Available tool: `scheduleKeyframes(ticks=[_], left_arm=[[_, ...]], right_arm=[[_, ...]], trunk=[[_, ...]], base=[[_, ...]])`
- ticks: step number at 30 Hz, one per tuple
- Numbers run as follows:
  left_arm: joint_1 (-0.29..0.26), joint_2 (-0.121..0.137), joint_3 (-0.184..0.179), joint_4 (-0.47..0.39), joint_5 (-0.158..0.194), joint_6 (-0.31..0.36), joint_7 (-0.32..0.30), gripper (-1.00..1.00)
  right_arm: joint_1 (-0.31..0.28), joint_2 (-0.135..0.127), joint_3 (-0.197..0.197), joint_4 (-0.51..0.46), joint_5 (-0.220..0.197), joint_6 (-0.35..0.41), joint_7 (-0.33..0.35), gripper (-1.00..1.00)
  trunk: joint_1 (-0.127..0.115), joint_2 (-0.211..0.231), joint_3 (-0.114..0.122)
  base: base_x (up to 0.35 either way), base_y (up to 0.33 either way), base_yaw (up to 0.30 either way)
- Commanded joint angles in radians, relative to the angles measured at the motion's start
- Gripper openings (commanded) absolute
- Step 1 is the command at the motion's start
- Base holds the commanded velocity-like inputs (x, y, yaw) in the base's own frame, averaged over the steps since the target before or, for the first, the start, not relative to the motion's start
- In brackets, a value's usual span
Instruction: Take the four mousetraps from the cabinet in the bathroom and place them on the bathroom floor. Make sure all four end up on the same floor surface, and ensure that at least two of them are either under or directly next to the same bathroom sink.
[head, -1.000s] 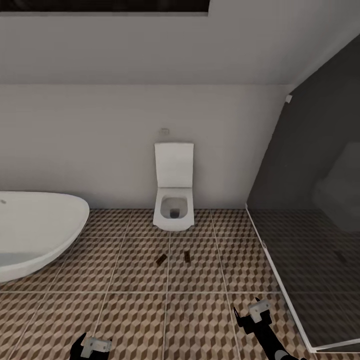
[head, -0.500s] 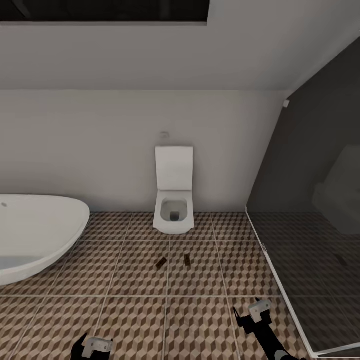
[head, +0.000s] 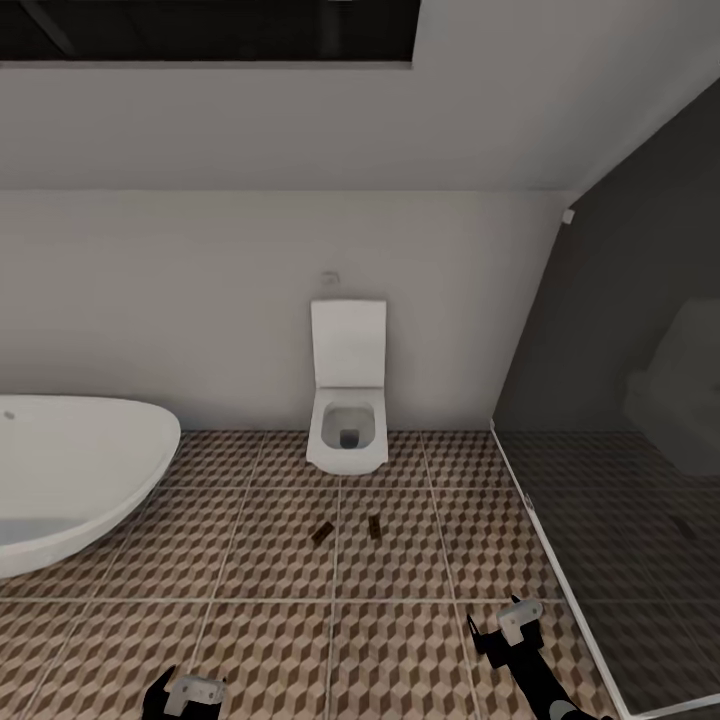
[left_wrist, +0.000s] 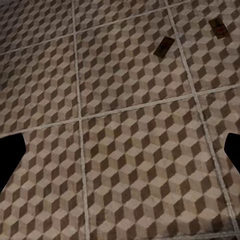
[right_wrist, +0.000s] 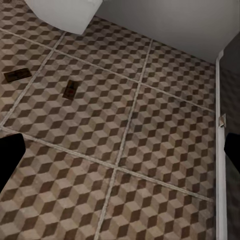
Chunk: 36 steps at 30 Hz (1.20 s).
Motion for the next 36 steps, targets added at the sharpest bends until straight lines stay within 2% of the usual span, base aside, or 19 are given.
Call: scheduleKeyframes(ticks=[1, 36], left_arm=[[-0.001, -0.001, -0.009, 0.003, 0.001, -0.004, 0.006, 1.00], [-0.001, -0.001, -0.009, 0.003, 0.001, -0.004, 0.006, 1.00]], right_arm=[[-0.001, 0.000, 0.009, 0.000, -0.003, -0.002, -0.006, 1.00], [-0.001, 0.005, 0.009, 0.000, -0.003, -0.002, -0.006, 1.00]], trunk=[[0.001, -0.002, 0.000], [0.001, -0.002, 0.052]], base=[[0.000, 0.000, 0.000], [0.000, 0.000, 0.000]])
